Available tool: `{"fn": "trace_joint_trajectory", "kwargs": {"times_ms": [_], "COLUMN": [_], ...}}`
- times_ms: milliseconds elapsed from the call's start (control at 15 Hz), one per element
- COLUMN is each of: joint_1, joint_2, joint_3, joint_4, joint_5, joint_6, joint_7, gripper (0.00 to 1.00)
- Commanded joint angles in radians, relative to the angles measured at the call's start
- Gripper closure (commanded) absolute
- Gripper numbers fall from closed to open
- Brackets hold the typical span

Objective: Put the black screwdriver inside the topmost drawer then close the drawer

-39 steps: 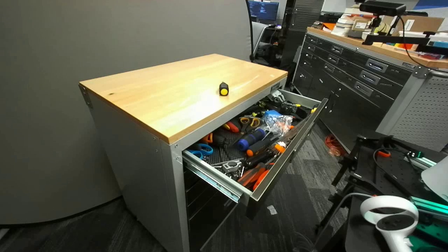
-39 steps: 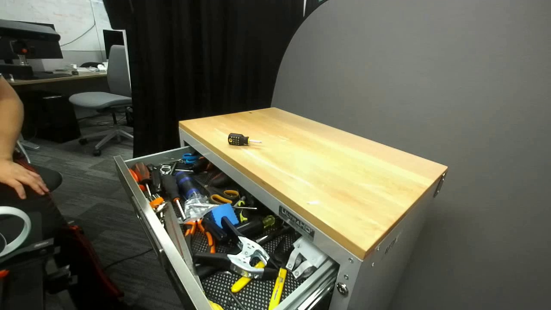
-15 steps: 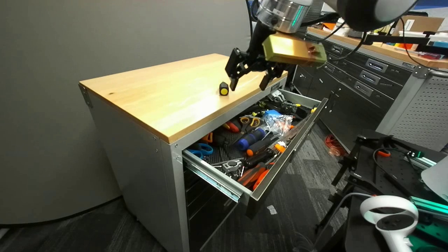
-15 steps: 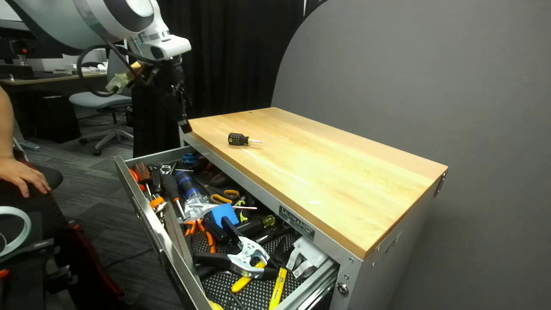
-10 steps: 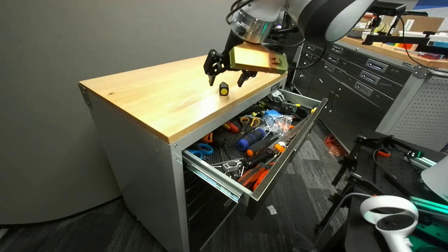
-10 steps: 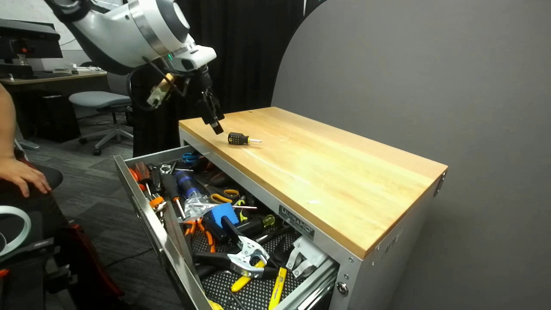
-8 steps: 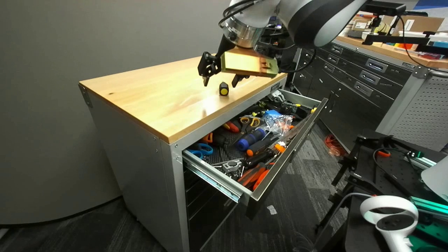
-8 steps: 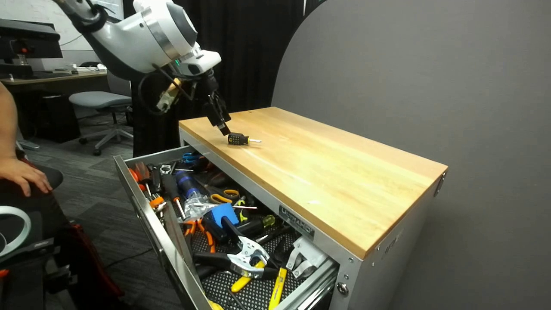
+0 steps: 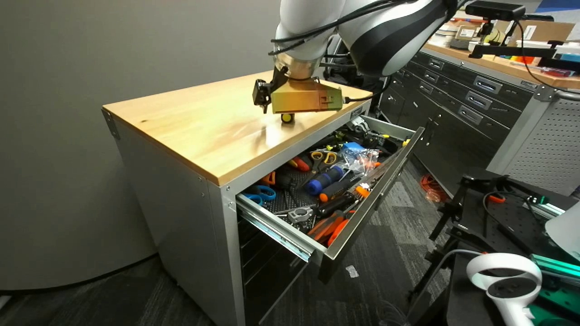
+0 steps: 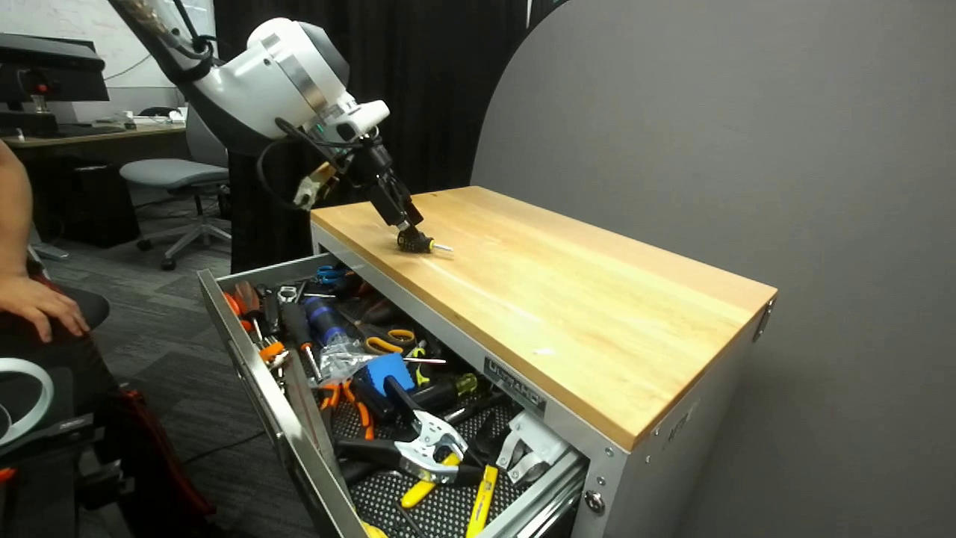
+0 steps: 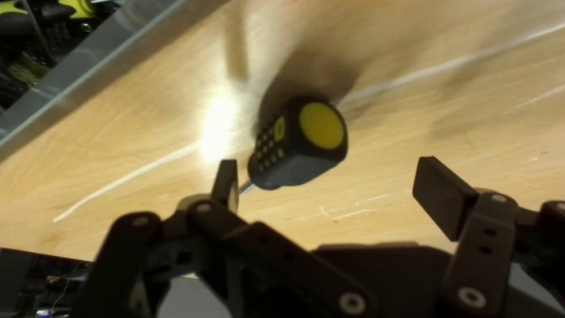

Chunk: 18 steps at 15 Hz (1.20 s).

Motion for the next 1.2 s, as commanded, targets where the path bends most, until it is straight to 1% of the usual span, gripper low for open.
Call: {"fn": "trace_joint_trajectory", "kwargs": {"times_ms": [0, 67, 133, 200, 267, 467, 533, 600, 667, 733, 800, 867, 933, 1000, 1067, 1133], "joint_1": [0.046, 0.05, 0.048, 0.041, 0.03, 0.019, 0.016, 0.011, 0.005, -0.004, -0.009, -0.027, -0.05, -0.11, -0.116, -0.092], "joint_2": [0.009, 0.011, 0.008, 0.003, -0.009, -0.041, -0.053, -0.066, -0.089, -0.114, -0.136, -0.171, -0.2, -0.23, -0.266, -0.297], "joint_3": [-0.039, -0.039, -0.036, -0.028, -0.019, -0.012, -0.011, -0.01, -0.015, -0.022, -0.029, -0.029, -0.02, 0.029, 0.019, -0.02], "joint_4": [0.004, -0.003, -0.015, -0.025, -0.035, -0.056, -0.064, -0.074, -0.091, -0.12, -0.142, -0.183, -0.217, -0.265, -0.302, -0.335], "joint_5": [0.032, 0.047, 0.064, 0.094, 0.131, 0.243, 0.285, 0.328, 0.359, 0.394, 0.427, 0.472, 0.511, 0.537, 0.578, 0.625], "joint_6": [-0.076, -0.092, -0.096, -0.088, -0.064, -0.028, -0.026, -0.026, -0.031, -0.031, -0.036, -0.021, -0.009, -0.004, -0.021, -0.021], "joint_7": [-0.002, -0.01, -0.015, -0.029, -0.046, -0.118, -0.16, -0.215, -0.274, -0.343, -0.396, -0.48, -0.562, -0.637, -0.713, -0.787], "gripper": [0.0, 0.25, 0.27, 0.34, 0.44, 0.66, 0.75, 0.82, 0.86, 0.82, 0.82, 0.81, 0.81, 0.81, 0.81, 0.81]}}
